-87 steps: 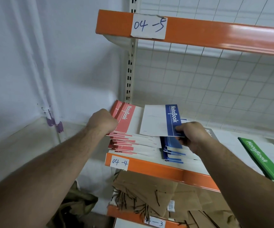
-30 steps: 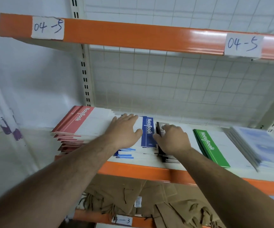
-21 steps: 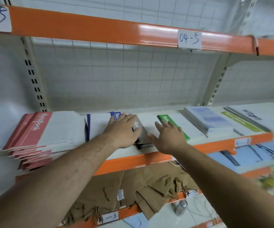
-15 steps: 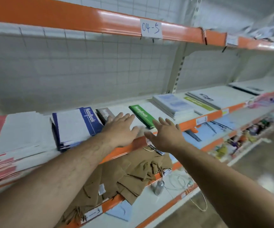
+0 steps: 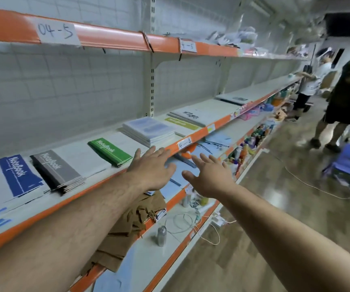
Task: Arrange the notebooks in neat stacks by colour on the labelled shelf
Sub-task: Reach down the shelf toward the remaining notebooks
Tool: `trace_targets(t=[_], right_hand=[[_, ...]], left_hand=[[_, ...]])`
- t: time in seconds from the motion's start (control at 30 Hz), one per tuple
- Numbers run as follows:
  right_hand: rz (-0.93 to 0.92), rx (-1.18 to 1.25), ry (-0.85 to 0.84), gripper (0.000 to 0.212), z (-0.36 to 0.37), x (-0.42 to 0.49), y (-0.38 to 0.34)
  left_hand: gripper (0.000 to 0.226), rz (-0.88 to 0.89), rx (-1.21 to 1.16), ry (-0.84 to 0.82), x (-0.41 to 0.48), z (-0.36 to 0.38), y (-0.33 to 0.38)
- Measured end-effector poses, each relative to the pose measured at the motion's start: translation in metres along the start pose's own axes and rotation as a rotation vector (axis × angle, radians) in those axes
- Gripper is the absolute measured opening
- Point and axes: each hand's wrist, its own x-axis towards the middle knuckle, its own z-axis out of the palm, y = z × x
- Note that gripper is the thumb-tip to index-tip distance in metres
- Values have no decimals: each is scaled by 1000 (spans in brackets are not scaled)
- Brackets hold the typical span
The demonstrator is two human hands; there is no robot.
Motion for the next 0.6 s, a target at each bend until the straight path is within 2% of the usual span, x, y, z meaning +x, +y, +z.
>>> trace_targets(t=[0.37, 0.6], right_hand=[[37, 17, 29, 80, -31, 33, 159], [73, 31, 46, 78, -44, 66, 236]], left_hand=[[66, 32, 11, -4, 95, 21, 133], [64, 83, 13, -25, 160, 28, 193]])
